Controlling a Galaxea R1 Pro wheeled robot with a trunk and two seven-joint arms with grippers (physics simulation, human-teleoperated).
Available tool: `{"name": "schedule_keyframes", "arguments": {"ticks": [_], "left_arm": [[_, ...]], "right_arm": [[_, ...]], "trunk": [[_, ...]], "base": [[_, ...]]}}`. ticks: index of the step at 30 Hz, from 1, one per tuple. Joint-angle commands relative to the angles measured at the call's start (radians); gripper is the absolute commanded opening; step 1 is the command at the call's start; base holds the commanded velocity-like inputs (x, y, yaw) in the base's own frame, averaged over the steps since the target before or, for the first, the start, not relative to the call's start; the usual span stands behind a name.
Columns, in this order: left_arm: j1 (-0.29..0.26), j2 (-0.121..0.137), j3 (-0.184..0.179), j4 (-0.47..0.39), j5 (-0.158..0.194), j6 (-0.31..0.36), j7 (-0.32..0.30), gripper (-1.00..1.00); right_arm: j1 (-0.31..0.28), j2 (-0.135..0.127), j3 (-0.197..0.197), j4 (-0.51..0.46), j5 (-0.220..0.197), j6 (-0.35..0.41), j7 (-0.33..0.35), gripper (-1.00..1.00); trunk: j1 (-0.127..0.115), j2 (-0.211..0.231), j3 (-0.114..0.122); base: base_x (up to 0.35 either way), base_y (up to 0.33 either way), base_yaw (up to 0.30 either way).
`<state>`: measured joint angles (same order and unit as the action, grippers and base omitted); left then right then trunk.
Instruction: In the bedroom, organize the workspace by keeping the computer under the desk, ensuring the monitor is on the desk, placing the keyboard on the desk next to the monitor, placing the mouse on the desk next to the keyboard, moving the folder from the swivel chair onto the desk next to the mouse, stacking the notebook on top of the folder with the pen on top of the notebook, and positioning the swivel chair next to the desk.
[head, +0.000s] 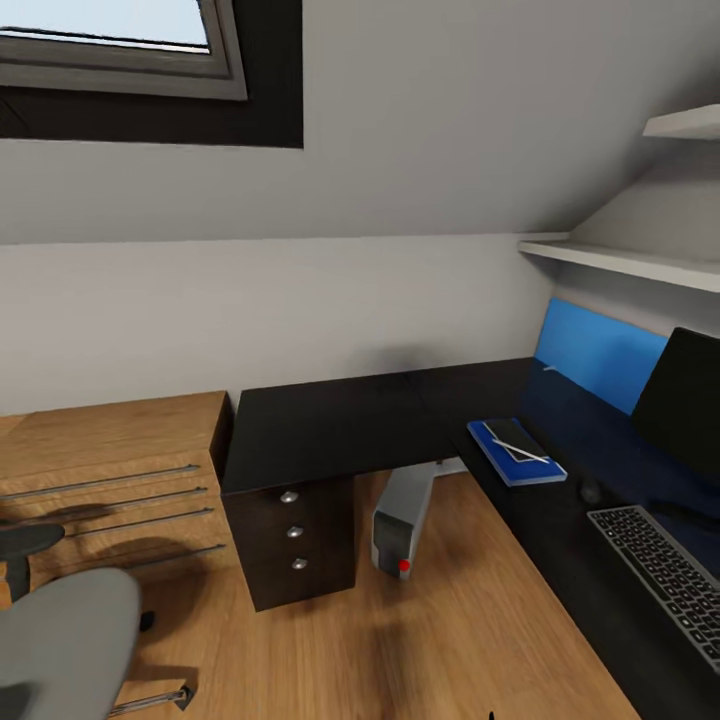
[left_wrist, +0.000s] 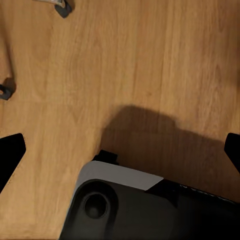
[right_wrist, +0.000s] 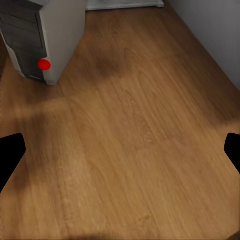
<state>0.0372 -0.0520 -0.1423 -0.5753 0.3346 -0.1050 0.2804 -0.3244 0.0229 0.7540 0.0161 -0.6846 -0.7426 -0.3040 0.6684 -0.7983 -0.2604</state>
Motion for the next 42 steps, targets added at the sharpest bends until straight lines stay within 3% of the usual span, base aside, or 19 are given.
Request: {"name": "schedule_keyframes", "arguments": {"ticks": [1,8,9,33,38,42], "left_arm": [[-0.009,0.001,-0.007,0.012,0.011,-0.004,0.007,1.0],[-0.058,-0.003,-0.007,0.123,0.012,-0.004,-0.012,1.0],[-0.072,-0.004,-0.007,0.148,0.012,-0.005,-0.045,1.0],[-0.074,-0.002,-0.007,0.153,0.012,-0.063,-0.049,1.0],[-0.074,-0.004,-0.007,0.153,0.011,-0.066,-0.049,1.0],[-0.074,-0.003,-0.007,0.153,0.013,-0.067,-0.049,1.0]], "right_arm": [[-0.001,0.001,0.008,0.001,0.001,0.0,-0.009,1.0],[-0.001,0.004,0.008,0.0,0.001,0.001,-0.009,1.0],[-0.001,0.006,0.009,0.001,0.002,0.004,-0.008,1.0],[-0.001,-0.013,0.014,0.002,0.015,0.0,-0.006,1.0],[-0.001,-0.022,0.022,0.004,0.05,-0.003,-0.006,1.0],[-0.001,-0.024,0.026,0.006,0.115,-0.004,-0.006,1.0]], "trunk": [[-0.004,0.006,0.002],[-0.031,0.055,0.024],[-0.034,0.062,0.027],[-0.126,0.23,0.102],[-0.146,0.265,0.118],[-0.161,0.293,0.13]], "base": [[0.0,0.0,0.0],[0.0,0.0,0.0],[0.0,0.0,0.107],[0.0,0.0,0.261],[0.0,0.0,0.282],[0.0,0.0,0.281]]}}
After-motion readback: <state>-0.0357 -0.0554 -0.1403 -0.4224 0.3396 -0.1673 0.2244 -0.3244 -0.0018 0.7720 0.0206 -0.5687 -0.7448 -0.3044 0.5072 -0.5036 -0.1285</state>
